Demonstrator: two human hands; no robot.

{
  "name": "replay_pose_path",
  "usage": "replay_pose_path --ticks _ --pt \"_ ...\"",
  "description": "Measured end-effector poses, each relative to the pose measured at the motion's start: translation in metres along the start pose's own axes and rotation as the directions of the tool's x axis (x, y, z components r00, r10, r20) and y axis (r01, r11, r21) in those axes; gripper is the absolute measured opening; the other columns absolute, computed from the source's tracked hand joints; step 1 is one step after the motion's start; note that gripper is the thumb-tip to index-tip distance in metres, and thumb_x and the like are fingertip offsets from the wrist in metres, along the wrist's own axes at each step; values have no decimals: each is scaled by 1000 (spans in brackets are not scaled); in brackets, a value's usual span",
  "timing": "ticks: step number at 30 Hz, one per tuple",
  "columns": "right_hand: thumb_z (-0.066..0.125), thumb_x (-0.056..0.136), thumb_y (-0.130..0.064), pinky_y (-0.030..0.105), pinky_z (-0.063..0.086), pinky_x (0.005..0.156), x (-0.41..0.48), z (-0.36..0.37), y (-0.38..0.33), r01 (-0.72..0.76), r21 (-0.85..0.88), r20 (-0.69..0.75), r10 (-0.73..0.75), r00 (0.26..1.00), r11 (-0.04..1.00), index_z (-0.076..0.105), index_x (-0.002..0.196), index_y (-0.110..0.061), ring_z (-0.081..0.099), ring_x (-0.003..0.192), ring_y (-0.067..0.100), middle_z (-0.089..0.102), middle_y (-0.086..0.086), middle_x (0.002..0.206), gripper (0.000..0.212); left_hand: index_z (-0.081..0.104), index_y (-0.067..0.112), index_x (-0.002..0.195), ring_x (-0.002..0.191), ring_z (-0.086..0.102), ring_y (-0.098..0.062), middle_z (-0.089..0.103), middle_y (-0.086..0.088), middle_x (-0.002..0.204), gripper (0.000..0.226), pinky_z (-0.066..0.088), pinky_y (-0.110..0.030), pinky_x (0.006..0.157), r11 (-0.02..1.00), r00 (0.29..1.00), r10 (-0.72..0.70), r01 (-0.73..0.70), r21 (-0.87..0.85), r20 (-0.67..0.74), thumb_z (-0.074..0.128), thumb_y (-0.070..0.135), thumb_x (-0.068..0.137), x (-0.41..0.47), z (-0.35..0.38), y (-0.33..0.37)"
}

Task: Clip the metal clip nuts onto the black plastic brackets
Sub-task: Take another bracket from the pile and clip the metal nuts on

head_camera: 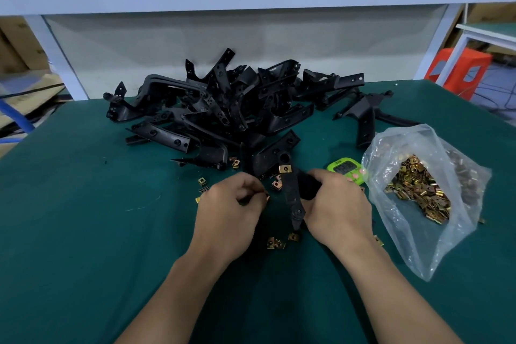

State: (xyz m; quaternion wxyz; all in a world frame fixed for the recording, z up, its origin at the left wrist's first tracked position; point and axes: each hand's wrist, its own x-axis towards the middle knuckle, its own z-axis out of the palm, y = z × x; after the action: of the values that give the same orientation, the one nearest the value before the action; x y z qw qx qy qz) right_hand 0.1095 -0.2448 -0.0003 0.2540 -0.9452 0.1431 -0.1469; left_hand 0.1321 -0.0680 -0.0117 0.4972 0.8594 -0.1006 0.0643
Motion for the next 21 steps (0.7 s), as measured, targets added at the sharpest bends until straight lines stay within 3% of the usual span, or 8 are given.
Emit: replay_pose_path --ticks 4,8,14,18,21 --pt "74 78 -27 32 39 62 -1 0 0 3 -2 1 -3 1000 1000 60 87 -36 51 72 27 57 -7 70 19 69 32 78 60 64 -2 73 17 69 21 45 -9 55 995 999 2 -7 -95 -54 75 14 86 -2 2 6" --pt "74 78 -26 33 38 62 -1 1 1 12 5 -2 -12 1000 1000 60 87 -34 50 70 26 53 -10 68 19 80 41 78 64 67 -1 73 17 69 25 47 -9 55 985 998 -55 48 -163 -39 86 17 77 -2 0 5" --pt "73 77 -26 32 39 64 0 1 2 7 11 -6 -7 1000 1000 65 95 -34 49 71 26 54 -10 69 21 83 39 93 88 74 -1 80 12 89 29 53 -10 75 910 997 -49 67 -409 53 77 11 91 1 1 8" --pt "74 78 -26 32 38 64 2 1 3 -1 9 -16 1 1000 1000 67 100 -36 48 71 25 50 -11 67 26 82 39 100 70 64 -7 76 -5 80 32 52 -19 71 887 989 -3 70 -456 146 66 11 99 0 3 8" --pt "75 79 -26 31 37 63 3 2 4 -10 21 -20 11 1000 1000 67 99 -36 47 70 25 46 -15 64 24 83 27 101 67 60 -10 72 -2 76 28 51 -20 69 848 970 14 116 -518 241 63 7 99 0 4 10"
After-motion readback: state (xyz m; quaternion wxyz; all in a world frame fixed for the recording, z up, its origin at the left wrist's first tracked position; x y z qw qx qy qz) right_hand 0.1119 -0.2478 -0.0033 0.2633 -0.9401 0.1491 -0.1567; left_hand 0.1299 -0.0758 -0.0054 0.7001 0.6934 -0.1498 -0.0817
